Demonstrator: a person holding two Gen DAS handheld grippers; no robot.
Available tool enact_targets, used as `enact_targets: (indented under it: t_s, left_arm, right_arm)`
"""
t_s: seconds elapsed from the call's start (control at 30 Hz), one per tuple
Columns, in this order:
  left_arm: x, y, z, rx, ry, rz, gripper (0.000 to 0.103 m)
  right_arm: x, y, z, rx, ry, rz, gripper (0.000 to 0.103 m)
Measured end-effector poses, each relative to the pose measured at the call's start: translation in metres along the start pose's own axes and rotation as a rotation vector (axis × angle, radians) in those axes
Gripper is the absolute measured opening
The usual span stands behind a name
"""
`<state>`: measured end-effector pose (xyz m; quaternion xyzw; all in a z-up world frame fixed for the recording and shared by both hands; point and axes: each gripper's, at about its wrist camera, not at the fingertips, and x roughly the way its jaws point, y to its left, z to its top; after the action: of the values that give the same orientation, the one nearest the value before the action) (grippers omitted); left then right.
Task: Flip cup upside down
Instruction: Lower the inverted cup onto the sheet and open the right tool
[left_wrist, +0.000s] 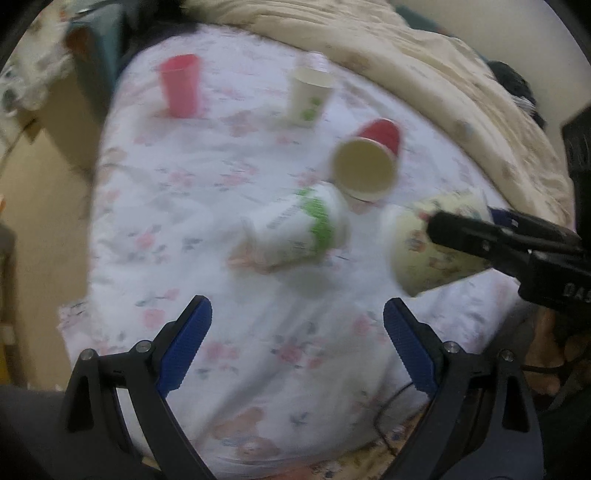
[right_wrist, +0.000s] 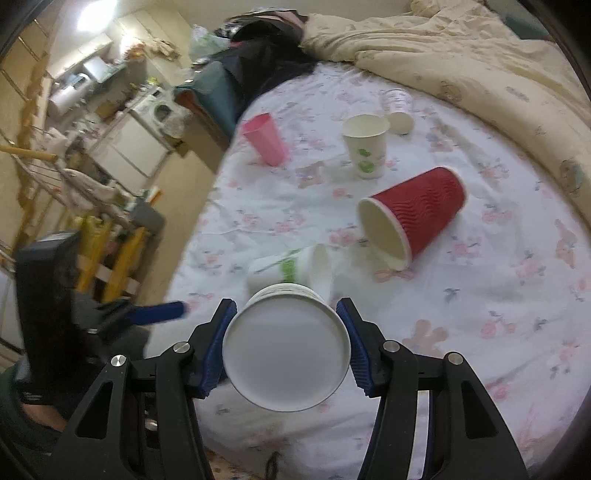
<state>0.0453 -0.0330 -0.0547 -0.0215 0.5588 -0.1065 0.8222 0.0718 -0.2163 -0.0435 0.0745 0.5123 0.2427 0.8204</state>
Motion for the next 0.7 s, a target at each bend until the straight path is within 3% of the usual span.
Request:
enact_targets:
  t_s: [0.33, 0.43, 0.57, 0.7]
  left_arm:
    - [-0.018, 0.05, -0.001, -0.126, -0.071, 0.1, 0.093]
    - [-0.018, 0.056, -0.001, -0.146, -0.066, 0.105, 0.093]
    - [-0.017, 0.058, -0.002, -0.157, -0.05, 0.099, 0.102]
    - [-0.017, 0.058, -0.002, -0.152, -0.062, 0.103, 0.103]
  right_arm:
    - [0.05, 0.0, 0.0, -0.093, 0.137, -0.179, 0.058]
    - [0.073, 0.004, -0.008, -0.1, 0.205, -0.179, 0.058]
    - [0.089, 0.019, -0.011, -0.169, 0.236, -0.195, 0.058]
    - [0.105, 0.025, -0.01, -0.208, 0.262, -0.224, 0.058]
